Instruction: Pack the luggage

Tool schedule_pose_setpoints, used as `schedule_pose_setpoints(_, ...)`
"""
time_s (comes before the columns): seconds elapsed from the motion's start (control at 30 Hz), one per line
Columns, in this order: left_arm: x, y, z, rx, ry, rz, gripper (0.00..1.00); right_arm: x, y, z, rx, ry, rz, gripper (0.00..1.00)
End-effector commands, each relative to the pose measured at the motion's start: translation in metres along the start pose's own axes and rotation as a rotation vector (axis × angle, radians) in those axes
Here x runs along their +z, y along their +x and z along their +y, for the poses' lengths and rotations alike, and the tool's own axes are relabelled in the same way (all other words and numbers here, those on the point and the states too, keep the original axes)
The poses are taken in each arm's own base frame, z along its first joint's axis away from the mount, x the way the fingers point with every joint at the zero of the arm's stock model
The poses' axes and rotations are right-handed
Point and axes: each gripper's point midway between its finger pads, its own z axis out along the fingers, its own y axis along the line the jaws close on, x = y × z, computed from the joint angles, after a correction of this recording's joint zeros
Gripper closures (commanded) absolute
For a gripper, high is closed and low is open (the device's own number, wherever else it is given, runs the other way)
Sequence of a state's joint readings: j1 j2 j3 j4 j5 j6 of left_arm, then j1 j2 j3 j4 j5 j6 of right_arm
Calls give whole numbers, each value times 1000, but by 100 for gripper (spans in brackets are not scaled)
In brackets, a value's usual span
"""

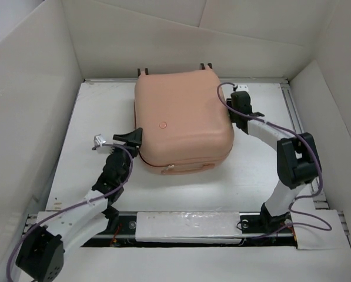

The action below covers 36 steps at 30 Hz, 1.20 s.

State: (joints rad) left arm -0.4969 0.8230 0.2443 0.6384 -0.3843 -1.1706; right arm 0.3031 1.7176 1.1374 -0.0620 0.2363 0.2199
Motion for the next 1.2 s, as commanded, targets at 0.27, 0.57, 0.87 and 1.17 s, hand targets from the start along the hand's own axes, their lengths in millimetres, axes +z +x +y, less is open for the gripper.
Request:
schedule_pose_setpoints(0.27,-154,157,-29,-7,167,767,39,-71,-91,181,-112,-626,-95,41)
schedule_pose_setpoints(0.57,-124,66,-98,205,186,404,6,-179,-152,106,-75,-462,-383,24)
schedule_pose_setpoints(0.87,-97,-32,-182,271,120,6,0,-225,-131,82,-88,-415,-409,15)
schedule_pose_setpoints(1.17,16,-8,-217,518,125,207,0,-278,-70,89,3,-565,-464,74)
